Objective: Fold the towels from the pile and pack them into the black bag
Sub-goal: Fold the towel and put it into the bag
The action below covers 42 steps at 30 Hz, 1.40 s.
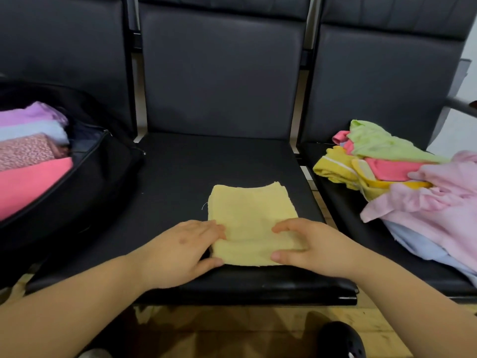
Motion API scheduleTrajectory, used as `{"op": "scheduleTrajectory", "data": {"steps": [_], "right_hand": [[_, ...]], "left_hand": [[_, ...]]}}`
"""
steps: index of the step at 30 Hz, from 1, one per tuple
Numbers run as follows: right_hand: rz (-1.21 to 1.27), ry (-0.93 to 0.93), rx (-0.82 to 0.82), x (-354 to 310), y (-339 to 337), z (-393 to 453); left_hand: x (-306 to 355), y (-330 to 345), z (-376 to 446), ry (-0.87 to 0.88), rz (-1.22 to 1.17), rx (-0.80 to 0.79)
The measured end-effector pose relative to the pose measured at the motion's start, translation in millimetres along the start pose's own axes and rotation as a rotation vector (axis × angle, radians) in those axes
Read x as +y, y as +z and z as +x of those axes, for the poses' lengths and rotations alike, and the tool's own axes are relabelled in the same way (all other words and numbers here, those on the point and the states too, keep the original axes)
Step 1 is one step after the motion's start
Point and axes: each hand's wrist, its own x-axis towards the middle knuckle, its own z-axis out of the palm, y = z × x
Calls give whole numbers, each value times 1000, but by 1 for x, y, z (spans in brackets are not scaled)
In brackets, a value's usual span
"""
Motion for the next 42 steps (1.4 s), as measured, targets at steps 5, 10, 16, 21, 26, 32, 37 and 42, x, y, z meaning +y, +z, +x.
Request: {"op": "scheduleTrajectory", "data": {"steps": [5,10,16,21,26,32,37,42], "right_hand": [[-16,4,-40,1,-9,4],[-37,-4,-54,9,-19,19],[87,48,139,15,-25,44],[329,112,235,10,-31,64],[161,300,226,7,-26,87],[217,491,82,5,-26,98],[370,535,40,2,-31,94],[380,527,-64,-2,-33,84]], "left_hand": [[-1,-9,12,-175,-132,68],[-23,-14,30,-313,-478,184],[-30,-22,55,-465,-657,202],[-36,-27,74,-569,-657,288],[-46,-24,90,-697,-397,162],[-50,-21,100,-787,-71,10],[-43,-17,106,-846,-172,-103],[-35,-18,104,-845,-207,-137]]}}
